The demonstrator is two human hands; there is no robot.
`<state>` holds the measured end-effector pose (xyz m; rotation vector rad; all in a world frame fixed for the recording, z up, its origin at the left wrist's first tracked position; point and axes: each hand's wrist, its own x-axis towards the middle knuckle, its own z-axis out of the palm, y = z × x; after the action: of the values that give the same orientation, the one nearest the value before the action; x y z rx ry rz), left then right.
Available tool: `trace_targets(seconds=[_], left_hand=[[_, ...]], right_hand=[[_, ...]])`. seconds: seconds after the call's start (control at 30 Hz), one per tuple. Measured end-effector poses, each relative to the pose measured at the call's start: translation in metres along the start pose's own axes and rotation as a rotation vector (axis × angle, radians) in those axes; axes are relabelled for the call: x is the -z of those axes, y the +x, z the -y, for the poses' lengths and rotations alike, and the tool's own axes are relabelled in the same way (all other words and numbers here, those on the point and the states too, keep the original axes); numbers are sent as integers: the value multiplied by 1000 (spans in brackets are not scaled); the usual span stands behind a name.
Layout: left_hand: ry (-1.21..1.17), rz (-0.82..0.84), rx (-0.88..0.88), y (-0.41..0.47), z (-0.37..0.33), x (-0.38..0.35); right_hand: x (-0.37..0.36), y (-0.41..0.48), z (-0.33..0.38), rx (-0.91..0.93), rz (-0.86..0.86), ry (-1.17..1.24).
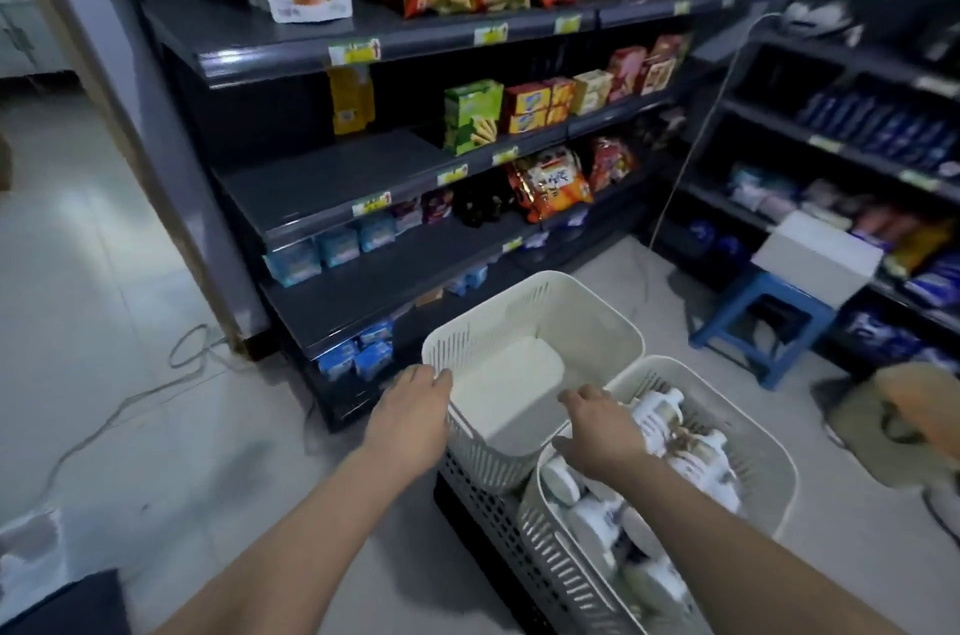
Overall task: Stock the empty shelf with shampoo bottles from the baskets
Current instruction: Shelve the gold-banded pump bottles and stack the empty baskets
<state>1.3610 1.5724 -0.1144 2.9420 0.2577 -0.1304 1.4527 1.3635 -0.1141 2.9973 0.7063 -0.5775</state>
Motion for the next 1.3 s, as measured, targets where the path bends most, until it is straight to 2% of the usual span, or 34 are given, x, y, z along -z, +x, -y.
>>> trace_targets(seconds=[0.33,0.63,0.77,0.97,1.03,1.2,1.3], left_hand=[[-34,137,-227,50,-122,-51],[-62,324,-180,97,-208,-102],[-105,406,-80,112,-228,-118],[-209,525,59,132,-243,-149],[-205,540,67,140,-245,-157],[-290,553,83,160,-241,-175],[-312,526,112,168,-240,-179]], right_hand=[[-41,-33,-121,-268,95,121],[-70,-14,-207,-352,216,228],[-78,4,-229,-442,269,415],[-95,22,-236,-751,283,1102],[-103,26,-237,-849,246,1219],[-114,46,-229,-1012,142,1330],[-118,56,-217,-1094,97,1211]])
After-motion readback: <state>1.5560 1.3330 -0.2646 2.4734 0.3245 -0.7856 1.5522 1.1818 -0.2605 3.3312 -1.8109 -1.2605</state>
